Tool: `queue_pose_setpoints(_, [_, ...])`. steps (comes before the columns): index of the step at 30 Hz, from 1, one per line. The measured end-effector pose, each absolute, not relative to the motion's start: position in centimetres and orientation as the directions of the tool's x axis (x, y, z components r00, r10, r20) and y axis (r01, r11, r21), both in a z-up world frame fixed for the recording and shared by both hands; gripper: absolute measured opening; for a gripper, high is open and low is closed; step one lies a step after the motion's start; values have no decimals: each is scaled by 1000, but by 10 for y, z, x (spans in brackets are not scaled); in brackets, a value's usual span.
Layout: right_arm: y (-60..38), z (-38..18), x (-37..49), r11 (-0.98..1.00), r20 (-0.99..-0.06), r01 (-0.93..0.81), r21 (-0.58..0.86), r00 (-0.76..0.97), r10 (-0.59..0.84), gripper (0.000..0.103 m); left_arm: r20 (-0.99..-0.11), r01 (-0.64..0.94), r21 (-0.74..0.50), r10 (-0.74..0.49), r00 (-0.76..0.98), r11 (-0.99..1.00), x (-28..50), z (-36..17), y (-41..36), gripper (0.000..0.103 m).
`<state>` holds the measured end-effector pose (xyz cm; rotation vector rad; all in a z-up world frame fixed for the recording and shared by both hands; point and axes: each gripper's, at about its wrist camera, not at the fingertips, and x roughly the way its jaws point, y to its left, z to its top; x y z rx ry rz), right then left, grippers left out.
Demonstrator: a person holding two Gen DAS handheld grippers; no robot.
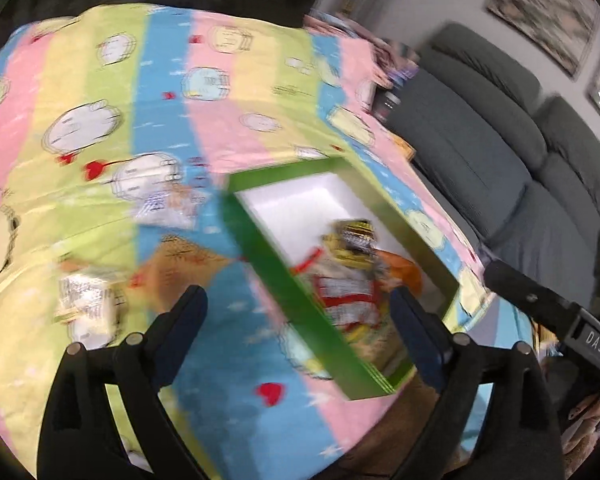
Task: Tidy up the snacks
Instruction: 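Move the right gripper back toward the remaining snack packets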
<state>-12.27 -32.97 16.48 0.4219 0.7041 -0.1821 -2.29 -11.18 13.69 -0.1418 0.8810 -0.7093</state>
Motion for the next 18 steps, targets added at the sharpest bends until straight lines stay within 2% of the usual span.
queue_pose_setpoints(2, [-319, 166, -120, 904, -668, 301, 303, 744, -24, 87, -648, 459, -400, -599, 469, 793, -17, 130, -83, 99])
queue_pose_setpoints(9, [-277, 148, -90, 929, -706, 258, 265, 708, 5, 87, -696, 296, -371, -474, 539, 880, -1, 82, -25, 98])
queue_pose_setpoints(14, [-247, 133, -57, 939, -730, 208, 273, 680, 61, 87, -691, 214, -364, -417, 591, 906, 8, 74, 9, 98])
queue_pose_setpoints(18, [-230, 123, -26, 935, -743, 183, 303, 660, 112, 87, -720, 156, -357, -378, 582, 921, 16, 67, 20, 98])
